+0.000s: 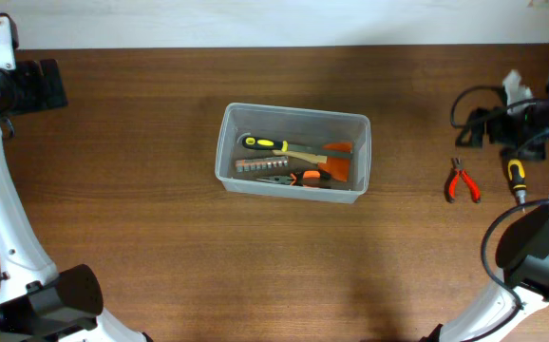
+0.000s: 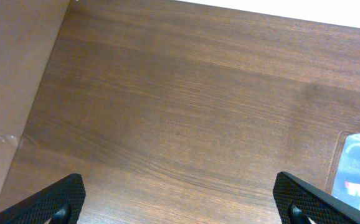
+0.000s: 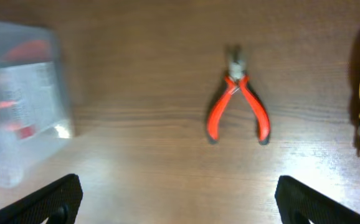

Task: Pack container
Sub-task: 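Release the pliers and move the right gripper to the red pliers, then grasp the red-black cutting pliers with the right gripper and lift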

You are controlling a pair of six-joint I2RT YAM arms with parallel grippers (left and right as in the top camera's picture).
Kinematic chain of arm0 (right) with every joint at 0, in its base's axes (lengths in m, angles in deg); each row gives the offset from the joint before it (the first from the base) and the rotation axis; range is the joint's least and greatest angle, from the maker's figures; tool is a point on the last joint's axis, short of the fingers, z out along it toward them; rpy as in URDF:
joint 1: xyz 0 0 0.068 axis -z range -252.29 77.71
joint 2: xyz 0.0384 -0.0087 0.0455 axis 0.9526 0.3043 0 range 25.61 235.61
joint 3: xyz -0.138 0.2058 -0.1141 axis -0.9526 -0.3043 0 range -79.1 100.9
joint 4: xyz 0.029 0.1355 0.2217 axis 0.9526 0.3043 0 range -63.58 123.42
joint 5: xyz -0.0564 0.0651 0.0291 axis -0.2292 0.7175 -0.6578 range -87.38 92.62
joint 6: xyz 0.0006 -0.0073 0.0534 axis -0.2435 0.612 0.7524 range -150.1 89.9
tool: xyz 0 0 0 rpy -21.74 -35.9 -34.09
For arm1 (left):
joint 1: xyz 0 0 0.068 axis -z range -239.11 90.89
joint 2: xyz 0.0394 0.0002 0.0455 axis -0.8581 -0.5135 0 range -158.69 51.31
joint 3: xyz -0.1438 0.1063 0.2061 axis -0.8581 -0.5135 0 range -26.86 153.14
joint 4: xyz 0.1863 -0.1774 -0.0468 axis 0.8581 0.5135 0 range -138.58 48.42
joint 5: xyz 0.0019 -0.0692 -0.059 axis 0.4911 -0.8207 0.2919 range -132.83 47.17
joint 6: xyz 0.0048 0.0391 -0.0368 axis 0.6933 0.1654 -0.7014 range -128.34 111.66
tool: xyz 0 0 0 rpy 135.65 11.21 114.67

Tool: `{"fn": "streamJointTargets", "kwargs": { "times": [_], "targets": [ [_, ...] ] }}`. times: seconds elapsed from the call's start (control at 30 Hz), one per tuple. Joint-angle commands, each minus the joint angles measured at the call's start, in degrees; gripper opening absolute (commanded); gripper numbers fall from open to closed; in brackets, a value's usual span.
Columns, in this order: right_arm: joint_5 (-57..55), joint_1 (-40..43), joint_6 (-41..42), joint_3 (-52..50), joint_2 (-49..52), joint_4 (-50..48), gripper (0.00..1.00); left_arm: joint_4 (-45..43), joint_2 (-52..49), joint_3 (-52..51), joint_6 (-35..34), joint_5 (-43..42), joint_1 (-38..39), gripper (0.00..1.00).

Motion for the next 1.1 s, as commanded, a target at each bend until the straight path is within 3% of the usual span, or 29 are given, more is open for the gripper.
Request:
{"fn": "streamJointTargets", "kwargs": {
  "times": [0.0,0.2,0.4,0.77,1.07],
  "targets": [
    [-5.11,1.55,2.54,-6.95,0.50,-3.87,1.00,0.07,0.26,0.07,-0.52,-0.42,-0.17,0.99],
    [-9.35,3.08,2.34,-15.43,0.50,-11.93,0.96,0.07,0.26,0.07,-0.55,-0.42,-0.17,0.99],
    [-11.15,2.84,-2.60,-18.64,0.50,-19.41,0.86,0.07,0.28,0.07,-0.52,-0.42,-0.17,0.99],
    [-13.44,2.86,-3.26,-25.00,0.50,-27.65,0.84,0.07,0.28,0.07,-0.52,-0.42,-0.17,0.99],
    [-13.46,2.91,-2.95,-30.77,0.50,-34.25,0.70,0.07,0.28,0.07,-0.52,-0.42,-0.17,0.99]
  ]
}}
